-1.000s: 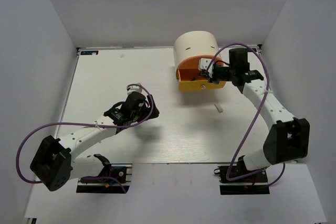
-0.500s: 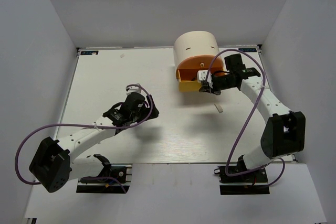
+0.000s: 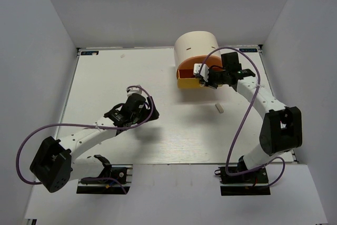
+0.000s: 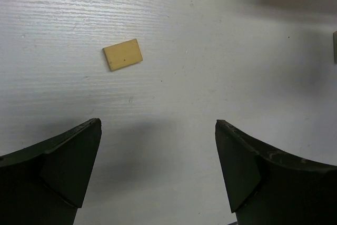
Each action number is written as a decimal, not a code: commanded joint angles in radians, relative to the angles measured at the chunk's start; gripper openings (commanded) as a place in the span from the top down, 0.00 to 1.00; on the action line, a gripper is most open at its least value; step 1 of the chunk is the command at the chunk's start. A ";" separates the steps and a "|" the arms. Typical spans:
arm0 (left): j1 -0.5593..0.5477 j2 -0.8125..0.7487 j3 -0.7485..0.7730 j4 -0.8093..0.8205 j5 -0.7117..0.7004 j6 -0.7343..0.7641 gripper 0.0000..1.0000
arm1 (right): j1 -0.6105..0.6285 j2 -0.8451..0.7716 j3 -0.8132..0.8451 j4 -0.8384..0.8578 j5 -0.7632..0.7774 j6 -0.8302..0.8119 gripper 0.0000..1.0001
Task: Sort the stationery into containers
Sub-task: Close the drawer in the storage box.
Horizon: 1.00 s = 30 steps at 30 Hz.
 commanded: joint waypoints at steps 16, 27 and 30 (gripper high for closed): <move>0.003 0.038 0.029 0.007 -0.006 0.005 0.01 | 0.035 0.104 0.033 0.281 0.194 0.126 0.95; 0.003 0.047 0.029 0.007 -0.006 0.005 0.01 | 0.041 0.110 0.010 0.376 0.256 0.160 0.86; 0.003 0.047 0.038 0.007 0.003 0.005 0.01 | 0.045 0.110 0.004 0.394 0.255 0.165 0.84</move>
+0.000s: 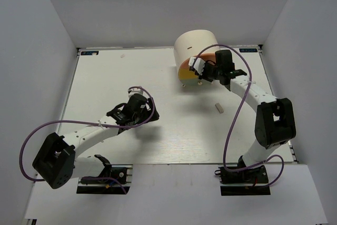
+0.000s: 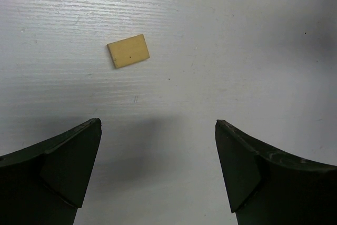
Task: Sort the stationery into containers
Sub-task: Close the drawer in the storage box, then open the drawer in the storage box.
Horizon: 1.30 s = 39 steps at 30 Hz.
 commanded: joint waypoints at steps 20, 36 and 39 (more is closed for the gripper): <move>0.003 -0.021 0.017 0.007 -0.007 0.003 0.01 | -0.053 -0.162 -0.257 0.174 -0.167 0.621 0.10; 0.003 -0.009 0.028 -0.012 -0.007 -0.006 0.01 | -0.083 -0.313 -0.541 0.458 -0.006 1.030 0.26; 0.003 -0.009 0.028 -0.022 0.003 -0.006 0.01 | -0.100 -0.261 -0.547 0.492 0.017 1.220 0.35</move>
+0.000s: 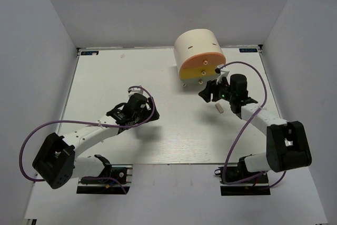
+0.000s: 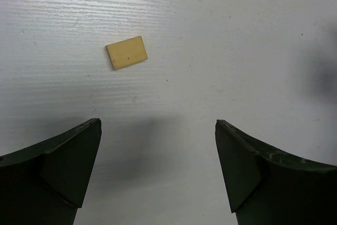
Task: Sort the stationery into containers
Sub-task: Open the drawer in the storage box.
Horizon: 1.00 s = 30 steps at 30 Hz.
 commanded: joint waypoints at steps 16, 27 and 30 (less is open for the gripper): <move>0.003 -0.035 0.041 -0.089 -0.015 -0.028 0.01 | -0.080 0.353 0.121 0.265 0.035 0.733 0.44; 0.003 -0.015 0.070 -0.108 -0.015 -0.028 0.01 | -0.094 0.428 0.167 0.317 0.066 0.838 0.40; 0.003 -0.004 0.079 -0.117 -0.015 -0.028 0.01 | -0.094 0.456 0.185 0.343 0.071 0.844 0.40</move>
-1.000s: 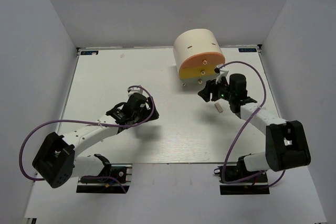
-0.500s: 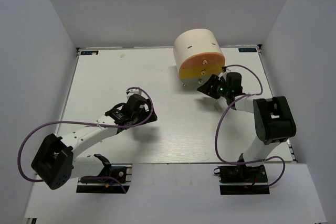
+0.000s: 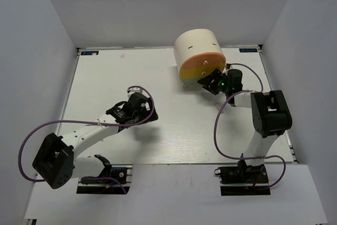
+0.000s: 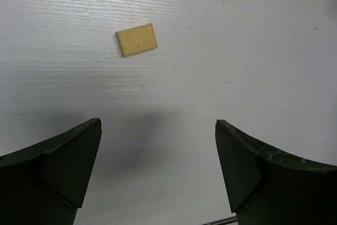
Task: Sort the stationery into containers
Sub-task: Open the drawer in the storage box.
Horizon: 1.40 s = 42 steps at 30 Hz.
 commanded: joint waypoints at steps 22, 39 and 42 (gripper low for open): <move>0.003 0.070 0.099 -0.030 0.004 0.004 0.01 | -0.001 0.090 0.063 0.143 0.010 0.041 0.80; 0.003 0.174 0.090 0.019 -0.014 0.024 0.02 | -0.006 -0.121 -0.214 0.165 -0.050 0.035 0.55; 0.003 0.193 0.117 0.019 -0.034 0.024 0.04 | -0.004 -0.117 -0.192 0.159 -0.055 0.025 0.30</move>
